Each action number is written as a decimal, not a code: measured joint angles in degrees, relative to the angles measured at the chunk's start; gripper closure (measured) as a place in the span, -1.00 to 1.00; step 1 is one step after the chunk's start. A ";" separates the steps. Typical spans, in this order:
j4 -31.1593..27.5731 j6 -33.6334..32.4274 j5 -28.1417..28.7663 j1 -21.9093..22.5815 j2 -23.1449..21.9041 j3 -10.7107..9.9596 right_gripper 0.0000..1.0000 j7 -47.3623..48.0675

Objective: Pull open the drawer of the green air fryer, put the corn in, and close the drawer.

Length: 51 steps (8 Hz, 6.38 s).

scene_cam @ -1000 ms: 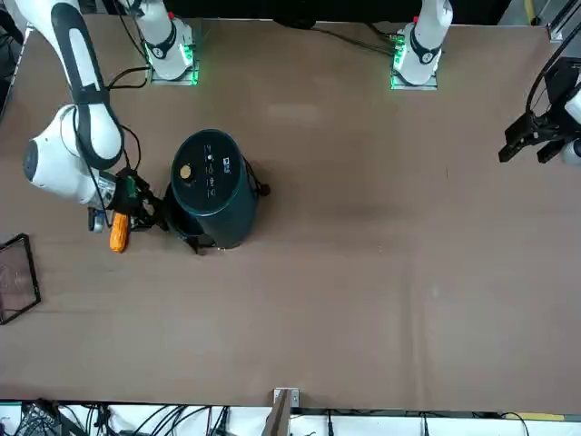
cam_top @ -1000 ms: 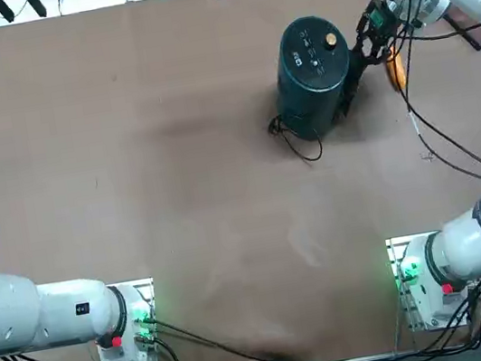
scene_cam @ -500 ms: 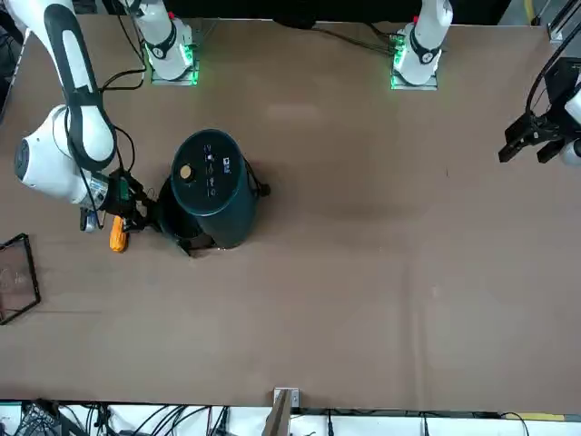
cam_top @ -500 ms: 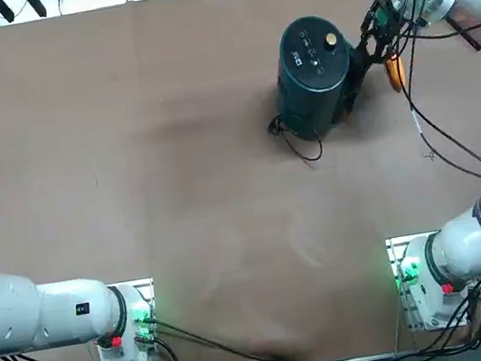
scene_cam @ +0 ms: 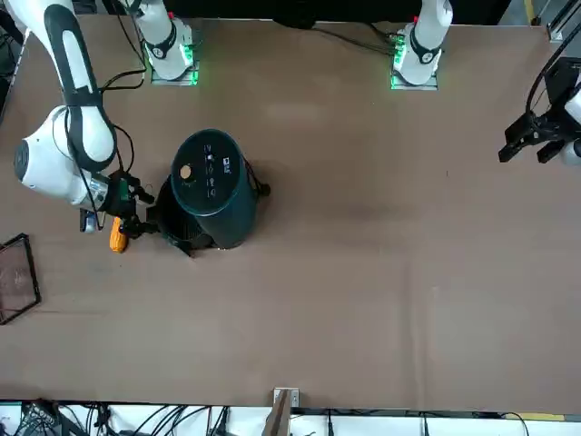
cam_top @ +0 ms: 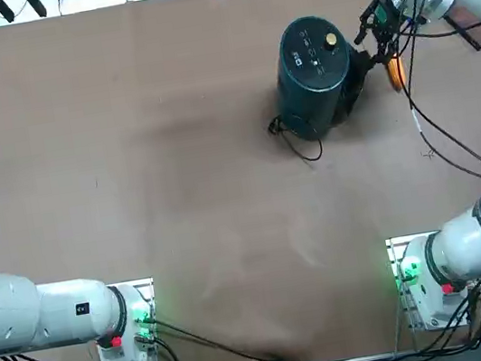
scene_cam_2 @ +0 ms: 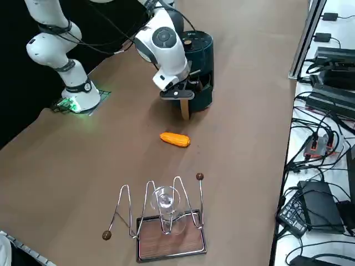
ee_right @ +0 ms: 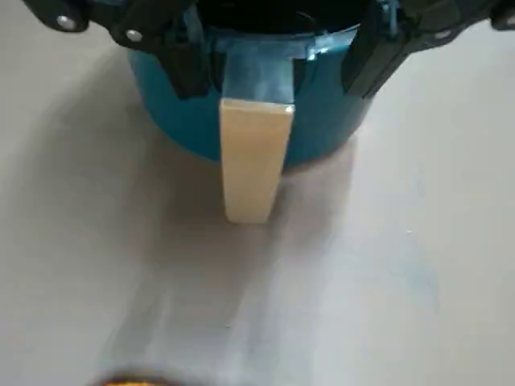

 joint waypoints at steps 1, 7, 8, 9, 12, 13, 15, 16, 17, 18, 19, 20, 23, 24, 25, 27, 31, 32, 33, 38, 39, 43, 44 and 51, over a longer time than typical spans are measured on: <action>1.42 -1.81 -2.35 -0.10 -0.05 -0.31 -1.00 -0.10; 7.56 -10.83 -20.25 -6.63 0.35 -1.36 -1.00 -34.72; 7.55 -9.97 -22.97 -6.65 1.17 -1.30 -1.00 -39.55; 7.53 -8.03 -24.67 -6.61 2.46 -1.14 -1.00 -43.89; 7.53 -0.30 -25.90 -6.76 7.91 -1.08 -1.00 -54.36; 7.58 1.66 -26.01 -6.74 9.69 -1.05 -1.00 -55.90; 7.64 3.01 -26.87 -7.12 11.73 -1.10 -1.00 -60.21; 7.66 3.40 -26.87 -7.47 12.17 -1.11 -0.97 -60.87; 7.67 3.94 -26.87 -7.49 12.60 -1.09 -0.96 -60.89; 7.67 4.47 -26.87 -7.50 13.12 -1.08 -0.88 -60.89; 7.67 4.94 -26.88 -7.52 13.73 -1.08 -0.75 -60.95; 7.71 5.37 -26.91 -7.52 14.28 -1.07 -0.35 -61.04; 9.41 3.23 -27.09 -7.43 12.94 -0.86 -0.14 -62.69; 10.29 -1.18 -27.13 -7.08 10.19 -0.41 -0.14 -63.41; 10.79 -6.35 -27.13 -6.12 6.04 0.05 -0.14 -63.66; 10.59 -13.79 -26.94 -1.90 -1.74 0.69 -0.14 -62.74; 8.99 -15.22 -19.51 5.05 -2.35 1.02 -0.14 -57.06; 9.08 -15.01 -17.75 5.11 -1.57 0.97 -0.14 -57.05; 9.24 -14.88 -14.98 5.14 -0.88 0.89 -0.14 -57.11; 9.49 -14.82 -9.41 6.69 0.99 0.93 -0.20 -57.09; 9.49 -14.82 -9.40 6.89 1.21 0.93 -0.49 -57.05; 10.20 -14.85 -9.39 6.64 0.97 0.00 -1.00 -56.38; 10.31 -14.84 -9.35 5.89 0.58 -0.33 -1.00 -53.79; 9.39 -14.25 -8.11 -2.96 1.43 -0.84 -1.00 -15.76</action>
